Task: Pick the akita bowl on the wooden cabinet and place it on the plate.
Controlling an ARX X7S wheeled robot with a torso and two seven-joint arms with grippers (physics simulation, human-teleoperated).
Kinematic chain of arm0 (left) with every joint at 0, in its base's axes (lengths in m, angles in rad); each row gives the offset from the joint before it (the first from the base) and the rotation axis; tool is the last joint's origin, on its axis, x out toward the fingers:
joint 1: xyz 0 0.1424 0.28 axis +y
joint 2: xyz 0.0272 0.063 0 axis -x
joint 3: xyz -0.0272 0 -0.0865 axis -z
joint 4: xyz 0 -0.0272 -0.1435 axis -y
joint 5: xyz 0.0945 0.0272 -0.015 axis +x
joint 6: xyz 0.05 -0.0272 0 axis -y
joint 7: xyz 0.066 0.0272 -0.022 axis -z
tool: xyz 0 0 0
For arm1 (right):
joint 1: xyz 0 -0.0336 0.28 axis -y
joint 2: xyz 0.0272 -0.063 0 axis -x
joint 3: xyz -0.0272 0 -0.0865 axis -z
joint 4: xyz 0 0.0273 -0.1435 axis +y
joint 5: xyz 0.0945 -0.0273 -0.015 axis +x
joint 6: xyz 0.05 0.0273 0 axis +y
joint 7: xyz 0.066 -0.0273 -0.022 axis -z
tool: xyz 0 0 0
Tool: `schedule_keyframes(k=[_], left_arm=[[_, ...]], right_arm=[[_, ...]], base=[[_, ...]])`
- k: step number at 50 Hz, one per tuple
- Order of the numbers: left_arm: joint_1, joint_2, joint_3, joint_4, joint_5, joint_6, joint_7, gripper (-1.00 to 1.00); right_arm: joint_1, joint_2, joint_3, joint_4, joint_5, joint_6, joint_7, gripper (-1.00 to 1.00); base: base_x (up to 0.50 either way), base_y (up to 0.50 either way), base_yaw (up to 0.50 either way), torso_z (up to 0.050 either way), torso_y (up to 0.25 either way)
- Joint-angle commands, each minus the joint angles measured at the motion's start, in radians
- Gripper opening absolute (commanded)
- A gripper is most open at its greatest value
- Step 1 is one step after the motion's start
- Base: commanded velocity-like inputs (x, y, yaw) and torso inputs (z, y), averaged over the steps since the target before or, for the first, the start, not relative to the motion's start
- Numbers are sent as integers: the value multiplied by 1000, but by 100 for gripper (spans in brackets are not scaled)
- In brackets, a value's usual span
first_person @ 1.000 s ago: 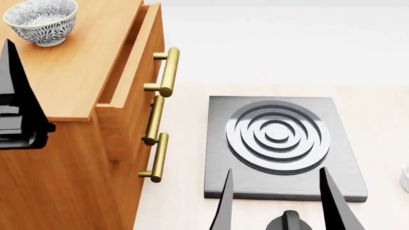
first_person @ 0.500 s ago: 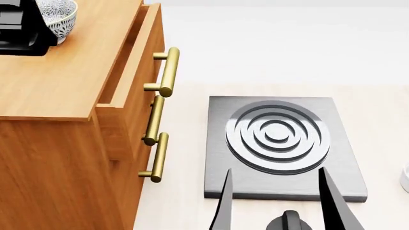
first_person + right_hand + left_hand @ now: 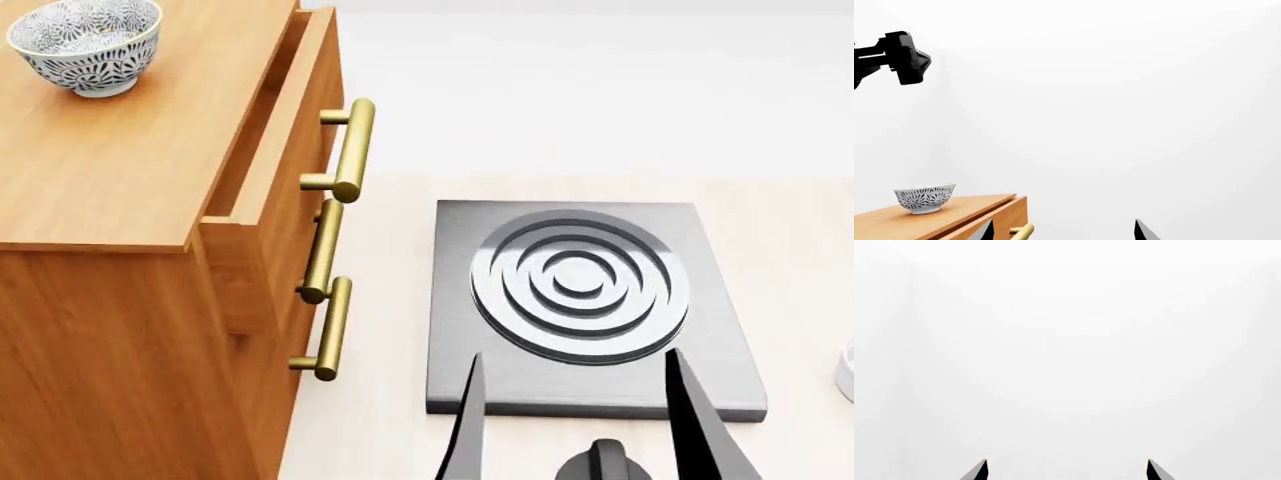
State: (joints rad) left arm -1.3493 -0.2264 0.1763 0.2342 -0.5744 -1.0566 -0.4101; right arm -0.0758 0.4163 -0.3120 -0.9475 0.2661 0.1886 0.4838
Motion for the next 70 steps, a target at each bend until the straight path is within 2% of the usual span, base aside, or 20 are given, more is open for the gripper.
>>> schedule_keyframes(k=[1, 11, 21, 29, 34, 35, 37, 39, 42, 45, 48, 50, 55, 58, 70], left_arm=[[-186, 20, 70, -288, 39, -1, 61, 100], [-344, 49, 117, -572, 94, 66, 117, 100], [-552, 109, 99, -1039, 132, 183, 173, 100], [-735, 172, 105, -1536, 193, 317, 154, 100], [-732, 165, 56, -1540, 174, 350, 171, 100], [-733, 166, 54, -1541, 181, 313, 169, 100], [-718, 169, 79, -1541, 226, 340, 174, 100], [-714, 156, 20, -1542, 210, 273, 160, 100], [-713, 145, -36, -1542, 238, 250, 155, 100], [-719, 150, -28, -1542, 314, 258, 173, 100], [-727, 142, -98, -1542, 319, 199, 168, 100], [-731, 150, -74, -1542, 379, 182, 167, 100], [-740, 154, -103, -1542, 439, 151, 190, 100], [-746, 146, -158, -1542, 442, 152, 167, 100], [-734, 153, -186, -1542, 517, 145, 175, 100]], right_arm=[[0, 7, -4, 0, 7, -10, 5, 100], [-2, 17, 5, -2, 19, -17, 13, 100], [0, 22, 2, 1, 22, -25, 17, 100], [4, 25, -6, 6, 21, -27, 19, 100], [3, 27, -9, 5, 22, -29, 22, 100], [3, 28, -10, 5, 21, -29, 23, 100], [3, 29, -10, 5, 23, -31, 23, 100], [3, 30, -11, 4, 23, -31, 25, 100], [4, 32, -11, 5, 24, -32, 26, 100], [5, 33, -14, 7, 25, -32, 27, 100], [6, 33, -18, 9, 22, -33, 27, 100], [7, 34, -20, 7, 22, -31, 29, 100], [9, 34, -23, 11, 22, -33, 30, 100], [9, 36, -25, 11, 21, -34, 31, 100], [12, 38, -34, 17, 22, -38, 34, 100]], base=[[0, 0, 0, 0, 0], [0, 0, 0, 0, 0], [0, 0, 0, 0, 0], [0, 0, 0, 0, 0], [0, 0, 0, 0, 0], [0, 0, 0, 0, 0], [0, 0, 0, 0, 0], [0, 0, 0, 0, 0], [0, 0, 0, 0, 0], [0, 0, 0, 0, 0], [0, 0, 0, 0, 0], [0, 0, 0, 0, 0], [0, 0, 0, 0, 0], [0, 0, 0, 0, 0], [0, 0, 0, 0, 0]])
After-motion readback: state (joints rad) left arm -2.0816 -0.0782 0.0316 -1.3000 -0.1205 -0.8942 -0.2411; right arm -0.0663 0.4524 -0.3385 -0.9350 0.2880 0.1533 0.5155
